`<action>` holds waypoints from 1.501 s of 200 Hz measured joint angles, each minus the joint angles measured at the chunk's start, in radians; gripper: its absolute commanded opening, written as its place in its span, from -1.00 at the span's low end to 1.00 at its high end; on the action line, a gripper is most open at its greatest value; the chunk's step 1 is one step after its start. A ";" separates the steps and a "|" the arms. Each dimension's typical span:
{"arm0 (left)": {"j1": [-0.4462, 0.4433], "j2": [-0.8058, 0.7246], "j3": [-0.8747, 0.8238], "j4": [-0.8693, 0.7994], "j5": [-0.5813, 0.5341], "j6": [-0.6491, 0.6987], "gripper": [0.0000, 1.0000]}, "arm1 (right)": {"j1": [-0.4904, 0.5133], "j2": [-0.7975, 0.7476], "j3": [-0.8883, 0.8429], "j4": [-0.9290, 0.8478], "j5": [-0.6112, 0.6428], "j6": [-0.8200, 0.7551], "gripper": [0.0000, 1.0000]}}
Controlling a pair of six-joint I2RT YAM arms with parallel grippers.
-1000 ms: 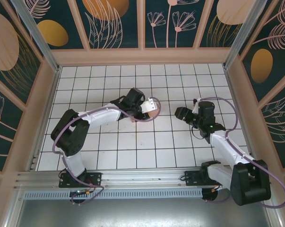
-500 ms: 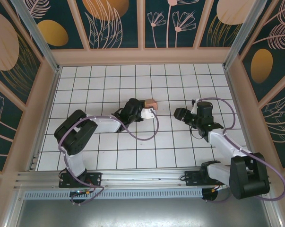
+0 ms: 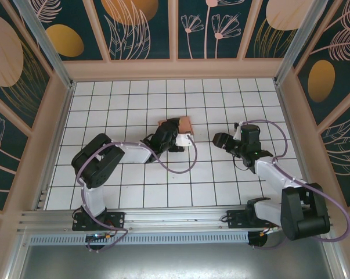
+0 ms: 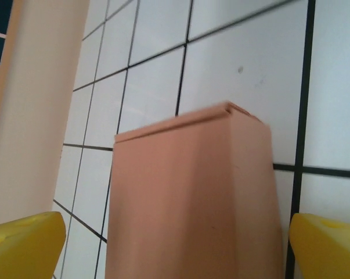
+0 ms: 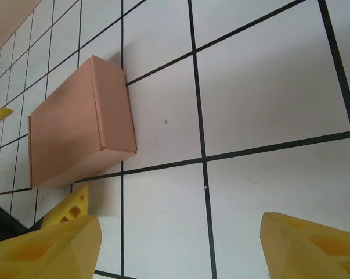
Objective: Fold the paper box
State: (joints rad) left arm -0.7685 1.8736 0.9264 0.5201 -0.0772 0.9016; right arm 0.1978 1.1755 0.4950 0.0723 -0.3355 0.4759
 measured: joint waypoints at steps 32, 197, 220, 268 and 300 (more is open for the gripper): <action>0.035 -0.183 -0.102 0.036 0.115 -0.209 0.97 | -0.001 -0.003 0.006 -0.004 0.027 -0.040 0.56; 0.618 -0.626 -0.730 0.414 -0.165 -0.874 0.98 | -0.269 0.148 -0.254 0.765 0.494 -0.320 0.98; 0.649 -0.547 -0.739 0.504 -0.163 -0.886 0.98 | -0.283 0.192 -0.280 0.880 0.462 -0.322 0.98; 0.719 -0.365 -0.729 0.709 -0.134 -0.926 0.98 | -0.271 0.282 -0.287 1.067 0.386 -0.367 0.98; 0.741 -0.349 -0.710 0.711 -0.113 -0.949 0.98 | -0.235 0.359 -0.286 1.115 0.380 -0.401 0.98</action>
State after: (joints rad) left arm -0.0277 1.5242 0.2161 1.2308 -0.1905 -0.0475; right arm -0.0368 1.5349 0.2092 1.1873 0.0441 0.0750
